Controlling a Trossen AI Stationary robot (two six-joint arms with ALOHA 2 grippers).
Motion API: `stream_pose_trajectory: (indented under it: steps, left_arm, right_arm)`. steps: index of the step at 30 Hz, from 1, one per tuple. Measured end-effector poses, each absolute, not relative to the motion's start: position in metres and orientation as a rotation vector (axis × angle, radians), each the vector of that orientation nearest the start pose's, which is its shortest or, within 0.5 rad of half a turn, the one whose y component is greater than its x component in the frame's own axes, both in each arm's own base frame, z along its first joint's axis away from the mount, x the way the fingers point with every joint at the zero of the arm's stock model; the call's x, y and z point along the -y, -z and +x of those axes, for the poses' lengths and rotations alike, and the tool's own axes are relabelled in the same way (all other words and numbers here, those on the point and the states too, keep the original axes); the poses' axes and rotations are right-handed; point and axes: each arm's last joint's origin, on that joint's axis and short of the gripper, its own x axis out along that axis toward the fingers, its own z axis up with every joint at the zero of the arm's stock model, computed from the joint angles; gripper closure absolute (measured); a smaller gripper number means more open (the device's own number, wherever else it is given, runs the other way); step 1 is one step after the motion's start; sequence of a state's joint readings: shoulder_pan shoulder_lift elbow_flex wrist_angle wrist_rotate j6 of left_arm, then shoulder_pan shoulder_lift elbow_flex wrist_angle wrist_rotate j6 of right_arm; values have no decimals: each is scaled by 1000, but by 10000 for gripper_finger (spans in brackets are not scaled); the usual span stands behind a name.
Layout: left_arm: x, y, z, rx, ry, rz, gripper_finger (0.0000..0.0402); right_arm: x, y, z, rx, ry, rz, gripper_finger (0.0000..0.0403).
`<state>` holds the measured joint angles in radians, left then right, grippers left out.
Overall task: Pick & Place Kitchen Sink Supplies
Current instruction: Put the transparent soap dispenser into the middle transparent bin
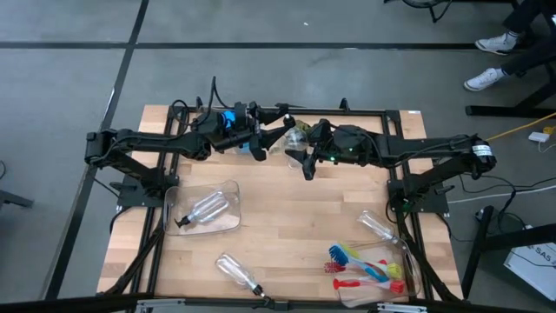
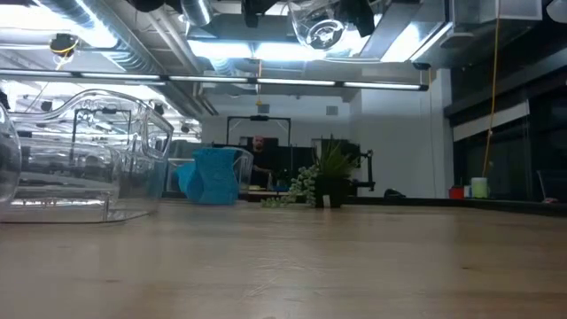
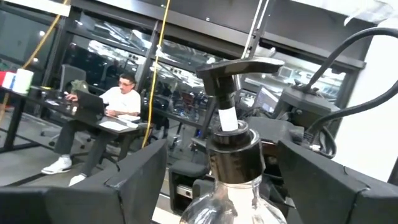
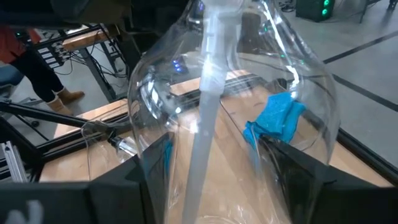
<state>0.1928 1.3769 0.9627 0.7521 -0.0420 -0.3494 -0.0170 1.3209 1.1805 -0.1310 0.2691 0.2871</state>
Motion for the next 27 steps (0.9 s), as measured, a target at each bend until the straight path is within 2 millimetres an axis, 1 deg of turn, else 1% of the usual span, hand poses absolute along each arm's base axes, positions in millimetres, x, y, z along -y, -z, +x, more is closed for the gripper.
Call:
stream_pose_trajectory:
  steps: [2,5,11,14,18,24,27]
  left_arm:
    - [-60,-352,303,380,-156,-324,107]
    - [-60,-356,310,376,-114,-317,113]
    - [-62,-359,330,304,-55,-305,163]
    - [-62,-364,331,321,-47,-299,190]
    - [-62,-363,331,317,-50,-291,223]
    - [-62,-362,332,309,-45,-289,259]
    - [-62,-362,332,301,-36,-288,270]
  right_arm:
    - [13,-359,298,-228,321,249,187]
    - [13,-359,298,-228,321,249,187]
    - [13,-359,298,-226,322,255,187]
    - [13,-359,298,-226,321,263,187]
    - [12,-359,298,-227,318,262,187]
    - [12,-359,298,-228,316,261,187]
    - [12,-359,298,-230,313,255,187]
